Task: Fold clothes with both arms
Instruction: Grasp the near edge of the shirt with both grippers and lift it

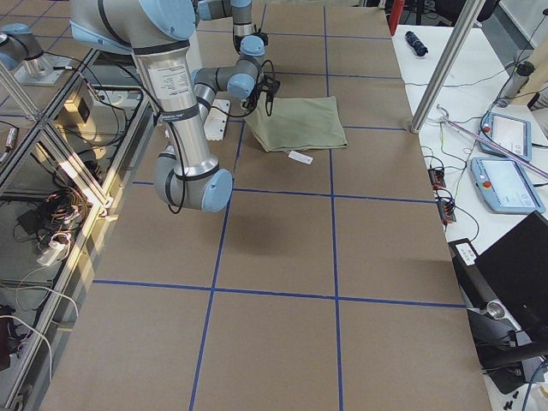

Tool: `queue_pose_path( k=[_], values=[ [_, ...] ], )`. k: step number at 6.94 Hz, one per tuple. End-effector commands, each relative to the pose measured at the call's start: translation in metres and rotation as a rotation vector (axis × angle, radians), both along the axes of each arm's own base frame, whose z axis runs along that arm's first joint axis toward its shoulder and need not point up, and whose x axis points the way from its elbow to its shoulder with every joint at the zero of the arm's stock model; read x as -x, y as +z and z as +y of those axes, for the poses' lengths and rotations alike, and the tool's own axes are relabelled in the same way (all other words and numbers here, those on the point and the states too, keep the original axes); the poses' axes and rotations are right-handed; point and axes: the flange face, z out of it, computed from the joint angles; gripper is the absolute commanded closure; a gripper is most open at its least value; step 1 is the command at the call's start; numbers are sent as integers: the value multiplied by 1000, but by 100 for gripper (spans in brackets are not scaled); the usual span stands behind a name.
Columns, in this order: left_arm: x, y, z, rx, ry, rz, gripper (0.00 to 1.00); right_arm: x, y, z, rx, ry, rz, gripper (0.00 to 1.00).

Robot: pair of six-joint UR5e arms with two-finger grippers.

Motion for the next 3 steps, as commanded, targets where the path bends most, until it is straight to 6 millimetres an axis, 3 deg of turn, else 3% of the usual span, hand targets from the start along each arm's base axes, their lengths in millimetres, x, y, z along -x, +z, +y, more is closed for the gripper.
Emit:
queue_pose_path(
  k=[1,3],
  values=[
    [-2,-7,-71,-26,-108,-21,100,1,-1,-64,-34,114,-14,100],
    [3,6,-133,-48,-199,-45,100,11,12,-128,-43,194,-21,100]
  ],
)
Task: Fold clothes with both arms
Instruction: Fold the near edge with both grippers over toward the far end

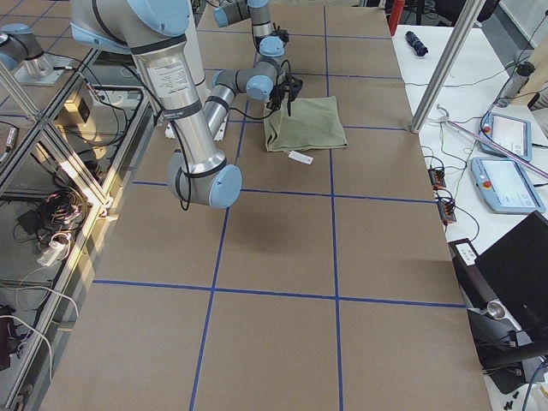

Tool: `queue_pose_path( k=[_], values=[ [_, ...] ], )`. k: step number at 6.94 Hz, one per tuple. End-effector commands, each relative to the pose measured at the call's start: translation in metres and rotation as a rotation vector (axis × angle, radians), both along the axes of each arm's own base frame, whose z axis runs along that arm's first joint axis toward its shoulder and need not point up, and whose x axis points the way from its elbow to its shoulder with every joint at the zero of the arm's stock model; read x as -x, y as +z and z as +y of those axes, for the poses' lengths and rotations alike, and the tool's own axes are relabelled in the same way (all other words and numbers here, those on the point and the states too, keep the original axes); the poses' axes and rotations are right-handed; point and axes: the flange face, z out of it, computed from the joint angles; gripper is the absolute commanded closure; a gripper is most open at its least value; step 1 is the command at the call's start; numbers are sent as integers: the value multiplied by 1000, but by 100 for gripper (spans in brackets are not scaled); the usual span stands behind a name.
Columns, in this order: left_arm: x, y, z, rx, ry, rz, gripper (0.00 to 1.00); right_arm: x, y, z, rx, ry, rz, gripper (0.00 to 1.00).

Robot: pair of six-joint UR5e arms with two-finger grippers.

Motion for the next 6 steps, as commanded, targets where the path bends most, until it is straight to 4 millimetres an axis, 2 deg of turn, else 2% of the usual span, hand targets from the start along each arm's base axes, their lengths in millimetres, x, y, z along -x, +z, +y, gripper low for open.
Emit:
queue_pose_path(
  k=[1,3,4,5,6],
  values=[
    [-1,23,-62,-11,-87,-11,100,13,7,-71,-2,75,22,100],
    [-20,35,-93,-26,-109,-5,100,41,1,-126,16,111,38,100],
    [-22,36,-108,-25,-128,-10,100,49,7,-145,23,123,44,100],
    [-36,40,-129,-21,-144,-17,100,53,3,-160,31,134,53,100],
    [-41,51,-156,-19,-172,-24,100,61,3,-171,43,138,69,100]
  ],
)
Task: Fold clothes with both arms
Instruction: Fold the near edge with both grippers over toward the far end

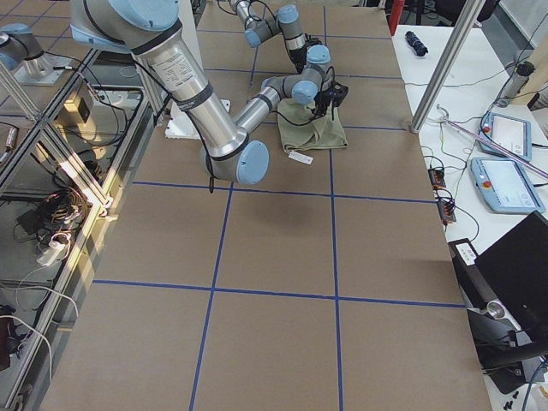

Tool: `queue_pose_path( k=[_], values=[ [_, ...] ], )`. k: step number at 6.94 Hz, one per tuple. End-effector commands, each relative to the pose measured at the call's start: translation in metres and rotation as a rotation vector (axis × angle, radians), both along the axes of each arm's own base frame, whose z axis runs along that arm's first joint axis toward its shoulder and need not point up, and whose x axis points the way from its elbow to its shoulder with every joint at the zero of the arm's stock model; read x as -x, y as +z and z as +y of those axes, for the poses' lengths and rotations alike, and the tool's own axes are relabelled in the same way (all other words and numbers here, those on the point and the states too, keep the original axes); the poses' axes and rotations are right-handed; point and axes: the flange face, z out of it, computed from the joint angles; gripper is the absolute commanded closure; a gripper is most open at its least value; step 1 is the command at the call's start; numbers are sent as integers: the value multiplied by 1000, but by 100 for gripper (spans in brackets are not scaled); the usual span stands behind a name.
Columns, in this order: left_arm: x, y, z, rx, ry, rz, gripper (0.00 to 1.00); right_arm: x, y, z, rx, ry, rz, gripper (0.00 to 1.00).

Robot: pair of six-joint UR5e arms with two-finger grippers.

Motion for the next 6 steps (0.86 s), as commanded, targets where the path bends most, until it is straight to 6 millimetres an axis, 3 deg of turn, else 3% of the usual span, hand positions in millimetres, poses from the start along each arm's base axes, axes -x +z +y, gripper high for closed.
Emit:
queue_pose_path(
  k=[1,2,3,4,6],
  values=[
    [-11,18,-48,6,-52,-8,100,18,-1,-24,23,7,28,100],
    [-14,29,-79,12,-81,-26,8,23,3,-29,27,7,38,4],
    [-6,33,-103,-10,-90,-52,0,27,7,-32,11,9,21,0],
    [3,35,-111,-25,-79,-56,0,28,14,-38,12,14,18,0],
    [22,47,-122,-57,-40,-56,0,19,6,-42,20,10,-3,0]
  ],
)
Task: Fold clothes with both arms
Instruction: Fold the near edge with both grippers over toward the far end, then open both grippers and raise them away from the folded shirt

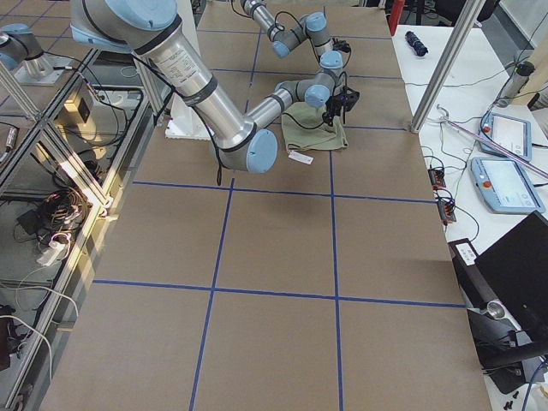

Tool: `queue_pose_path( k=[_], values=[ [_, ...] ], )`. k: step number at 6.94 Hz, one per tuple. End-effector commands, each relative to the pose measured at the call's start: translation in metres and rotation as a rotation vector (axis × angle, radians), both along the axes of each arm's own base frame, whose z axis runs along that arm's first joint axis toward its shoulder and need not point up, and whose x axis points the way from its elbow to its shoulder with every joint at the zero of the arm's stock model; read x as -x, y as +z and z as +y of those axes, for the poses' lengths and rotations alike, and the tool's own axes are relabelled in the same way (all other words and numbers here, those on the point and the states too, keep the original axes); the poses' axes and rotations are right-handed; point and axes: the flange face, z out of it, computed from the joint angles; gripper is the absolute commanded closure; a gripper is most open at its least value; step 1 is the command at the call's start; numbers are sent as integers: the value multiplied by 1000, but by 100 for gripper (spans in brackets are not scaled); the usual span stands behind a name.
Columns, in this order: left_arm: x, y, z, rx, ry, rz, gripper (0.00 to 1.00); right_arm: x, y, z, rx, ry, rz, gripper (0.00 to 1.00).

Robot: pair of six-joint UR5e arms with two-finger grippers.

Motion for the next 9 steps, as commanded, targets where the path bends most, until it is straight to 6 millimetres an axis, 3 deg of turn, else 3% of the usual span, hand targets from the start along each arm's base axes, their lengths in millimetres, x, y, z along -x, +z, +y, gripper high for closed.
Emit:
queue_pose_path(
  k=[1,3,5,6,7,8,9],
  values=[
    [30,17,-14,-36,70,2,0,-4,-17,7,-1,-31,-35,0],
    [79,45,-11,-111,150,-39,0,14,-23,28,-49,-114,-33,0],
    [143,86,-17,-199,235,-110,0,7,-14,31,-204,-275,95,0],
    [190,112,-23,-255,281,-159,0,-26,-17,22,-249,-345,178,0],
    [234,136,-30,-299,319,-204,0,-75,-1,11,-279,-393,240,0],
    [278,166,-30,-354,357,-273,0,-139,26,1,-337,-427,284,0],
    [328,195,-21,-433,404,-369,0,-211,72,-3,-364,-475,281,0]
  ],
)
